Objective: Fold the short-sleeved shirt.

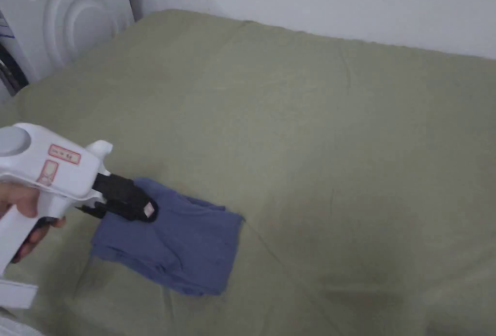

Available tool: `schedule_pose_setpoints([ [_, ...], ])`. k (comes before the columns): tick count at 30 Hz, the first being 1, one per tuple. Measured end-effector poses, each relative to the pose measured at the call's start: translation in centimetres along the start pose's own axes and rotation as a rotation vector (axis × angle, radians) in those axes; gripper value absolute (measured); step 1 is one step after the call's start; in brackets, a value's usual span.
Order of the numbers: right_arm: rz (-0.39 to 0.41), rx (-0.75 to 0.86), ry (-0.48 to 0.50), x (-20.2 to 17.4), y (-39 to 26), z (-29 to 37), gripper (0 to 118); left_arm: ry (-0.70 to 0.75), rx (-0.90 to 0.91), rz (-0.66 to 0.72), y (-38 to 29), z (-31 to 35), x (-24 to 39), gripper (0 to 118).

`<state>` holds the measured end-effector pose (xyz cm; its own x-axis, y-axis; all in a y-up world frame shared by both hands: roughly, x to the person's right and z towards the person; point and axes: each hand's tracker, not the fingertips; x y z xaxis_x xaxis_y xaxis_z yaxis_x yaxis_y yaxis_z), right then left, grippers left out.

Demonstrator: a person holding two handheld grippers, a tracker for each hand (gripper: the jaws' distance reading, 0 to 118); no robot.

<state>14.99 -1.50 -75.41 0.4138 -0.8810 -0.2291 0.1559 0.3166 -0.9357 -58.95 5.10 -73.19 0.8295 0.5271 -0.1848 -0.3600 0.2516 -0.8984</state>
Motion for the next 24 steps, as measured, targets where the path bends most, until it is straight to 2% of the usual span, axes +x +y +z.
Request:
schedule_pose_setpoints([
  [3,0.005,0.019,-0.020,-0.3,0.8,0.2,0,0.004,-0.005,0.035,2.9,1.5,-3.4,29],
  [7,0.000,0.029,-0.045,-0.1,1.6,0.0,0,0.009,-0.027,0.070,4.4,1.0,-4.3,32],
  [10,-0.002,0.027,-0.065,-0.4,1.8,-0.4,0,0.028,-0.041,0.004,4.8,0.8,-2.7,64],
  [11,-0.002,0.025,-0.066,-0.4,1.8,-0.4,0,0.057,-0.034,-0.002,3.8,1.3,-0.7,64],
  [12,-0.003,0.026,-0.066,-0.4,1.8,-0.3,0,0.110,-0.017,-0.015,3.9,1.9,0.2,107],
  [13,-0.003,0.024,-0.067,-0.5,1.8,-0.2,0,0.153,0.013,-0.032,3.7,2.5,0.9,118],
  [14,0.003,0.019,-0.068,-0.7,1.7,-0.1,0,0.245,0.099,-0.093,4.0,4.2,1.5,118],
  [15,0.018,0.016,-0.075,-1.0,1.6,0.2,0,0.271,0.123,-0.096,4.3,6.6,-0.8,118],
  [17,0.047,0.019,-0.088,-1.6,1.5,0.7,0,0.329,0.173,-0.103,3.1,8.9,0.6,118],
  [18,0.071,0.034,-0.114,-2.2,1.5,1.0,0,0.352,0.199,-0.104,2.1,10.0,1.6,116],
  [19,0.099,0.059,-0.142,-2.7,1.5,1.4,0,0.367,0.251,-0.107,2.1,7.9,3.0,106],
  [20,0.127,0.088,-0.171,-3.5,1.5,1.8,0,0.339,0.323,-0.141,0.7,8.3,4.6,75],
  [21,0.168,0.126,-0.233,-4.5,1.5,2.2,0,0.294,0.386,-0.184,-0.7,8.1,6.5,6],
  [22,0.215,0.152,-0.294,-5.5,1.5,2.6,0,0.321,0.389,-0.173,-1.9,7.2,8.4,1],
  [23,0.257,0.197,-0.346,-6.6,1.5,3.0,0,0.340,0.489,-0.200,-5.6,6.1,13.8,1],
  [24,0.312,0.238,-0.402,-7.8,1.5,3.6,0,0.311,0.481,-0.225,-7.4,4.9,16.7,1],
])
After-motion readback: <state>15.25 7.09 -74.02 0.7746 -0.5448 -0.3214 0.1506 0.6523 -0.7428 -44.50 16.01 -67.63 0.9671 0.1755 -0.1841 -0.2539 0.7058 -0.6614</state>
